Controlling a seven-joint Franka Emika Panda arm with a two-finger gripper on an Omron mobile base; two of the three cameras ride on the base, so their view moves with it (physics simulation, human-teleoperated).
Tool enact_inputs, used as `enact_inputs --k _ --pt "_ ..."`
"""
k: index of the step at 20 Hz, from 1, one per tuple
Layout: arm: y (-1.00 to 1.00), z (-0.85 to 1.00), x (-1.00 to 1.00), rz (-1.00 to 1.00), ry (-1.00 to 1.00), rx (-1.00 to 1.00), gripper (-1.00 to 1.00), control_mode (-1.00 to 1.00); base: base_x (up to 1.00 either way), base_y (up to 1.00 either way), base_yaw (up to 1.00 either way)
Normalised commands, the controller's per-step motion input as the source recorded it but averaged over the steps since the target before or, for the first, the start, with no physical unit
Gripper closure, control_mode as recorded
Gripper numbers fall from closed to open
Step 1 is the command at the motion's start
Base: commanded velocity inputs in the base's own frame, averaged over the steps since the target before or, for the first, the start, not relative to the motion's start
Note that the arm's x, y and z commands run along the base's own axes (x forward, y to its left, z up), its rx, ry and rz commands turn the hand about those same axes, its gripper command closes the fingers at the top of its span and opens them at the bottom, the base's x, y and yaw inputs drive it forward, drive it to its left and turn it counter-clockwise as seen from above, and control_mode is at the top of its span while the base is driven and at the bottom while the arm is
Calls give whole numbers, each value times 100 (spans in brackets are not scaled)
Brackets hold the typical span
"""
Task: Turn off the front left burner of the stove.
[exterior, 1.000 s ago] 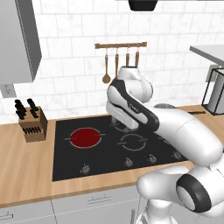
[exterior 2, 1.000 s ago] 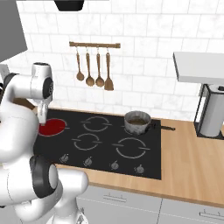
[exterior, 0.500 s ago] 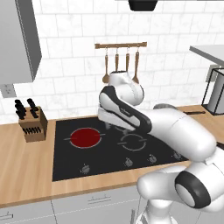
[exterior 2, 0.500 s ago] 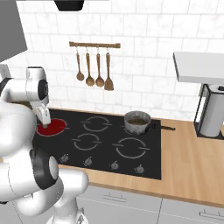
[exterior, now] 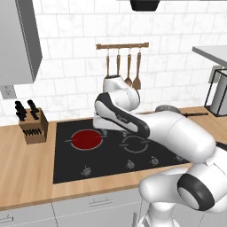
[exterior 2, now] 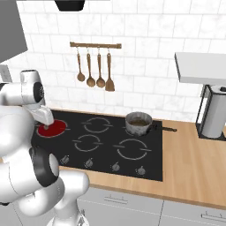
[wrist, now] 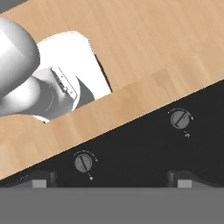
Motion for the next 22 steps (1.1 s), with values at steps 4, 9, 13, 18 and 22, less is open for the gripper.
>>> enact_inputs --k 4,9,13,18,22 --pt "1 -1 0 29 0 0 -100 -100 0 0 0" --pt "0 0 0 29 0 0 -100 -100 0 0 0" --pt "1 -8 0 25 -2 3 -100 -100 0 0 0" --pt "20 -21 -5 11 -10 5 -100 -100 0 0 0" --pt "26 -14 -6 1 -6 8 -100 -100 0 0 0"
